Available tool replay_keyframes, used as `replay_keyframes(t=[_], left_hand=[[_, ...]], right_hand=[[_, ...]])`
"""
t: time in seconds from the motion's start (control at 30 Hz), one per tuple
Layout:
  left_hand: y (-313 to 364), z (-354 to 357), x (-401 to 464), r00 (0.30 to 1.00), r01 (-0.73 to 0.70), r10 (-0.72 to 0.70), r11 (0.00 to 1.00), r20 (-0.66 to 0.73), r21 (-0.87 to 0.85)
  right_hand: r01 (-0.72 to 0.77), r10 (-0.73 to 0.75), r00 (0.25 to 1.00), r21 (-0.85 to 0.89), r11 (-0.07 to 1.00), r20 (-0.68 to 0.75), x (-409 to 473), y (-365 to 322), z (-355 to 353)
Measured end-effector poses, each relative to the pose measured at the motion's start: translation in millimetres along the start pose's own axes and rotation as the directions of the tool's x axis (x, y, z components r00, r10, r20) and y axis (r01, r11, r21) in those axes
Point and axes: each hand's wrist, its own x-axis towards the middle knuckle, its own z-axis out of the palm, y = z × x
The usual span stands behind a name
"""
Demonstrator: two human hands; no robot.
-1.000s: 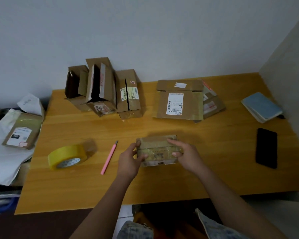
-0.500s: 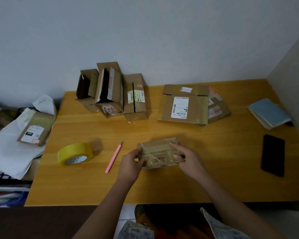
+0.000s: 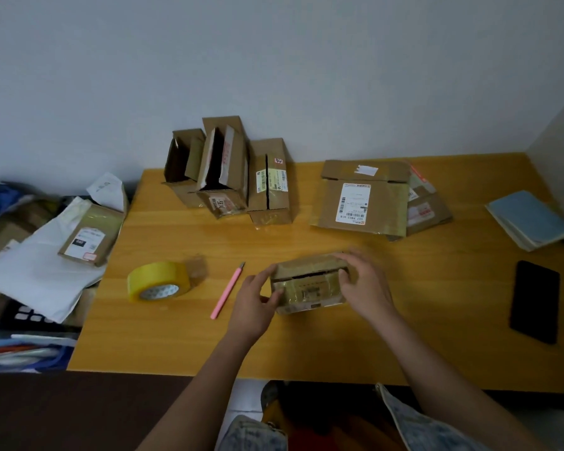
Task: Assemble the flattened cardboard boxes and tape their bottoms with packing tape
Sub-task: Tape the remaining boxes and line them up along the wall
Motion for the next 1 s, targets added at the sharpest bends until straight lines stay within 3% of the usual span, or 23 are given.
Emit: replay_keyframes(t=[0.17,0.33,0.43,0.6,1.0], left_hand=[[0.9,-0.6,-0.6,0.997,0.017,-0.019,0.999,0.07,0.035],[-1.3,4.8,-3.9,0.993,0.106,-0.106,0.994,0.049,-0.011],[-0.5,9.0,-1.7,0.987,0.158,-0.156,0.986,0.046,-0.048],[10.6,14.8,7.3,0.982,0.169,-0.172,0.985,0.079,0.045],[0.0,-10.2,-3.5,0.997,0.081,-0.082,0.994,-0.005,-0.074]], right_hand=[[0.085,-0.084,0.995,-0.019,0.996,0.057,5.3,5.2,8.1],[-0.011,0.01,1.0,0.105,0.994,0.011,-2.8,9.5,13.4],[-0.046,0.043,0.999,0.09,0.995,0.029,-0.9,10.0,13.6],[-0.086,0.083,0.995,0.045,0.995,0.048,3.9,7.8,8.0],[0.083,-0.084,0.996,-0.015,0.996,-0.031,3.2,-11.5,7.8]])
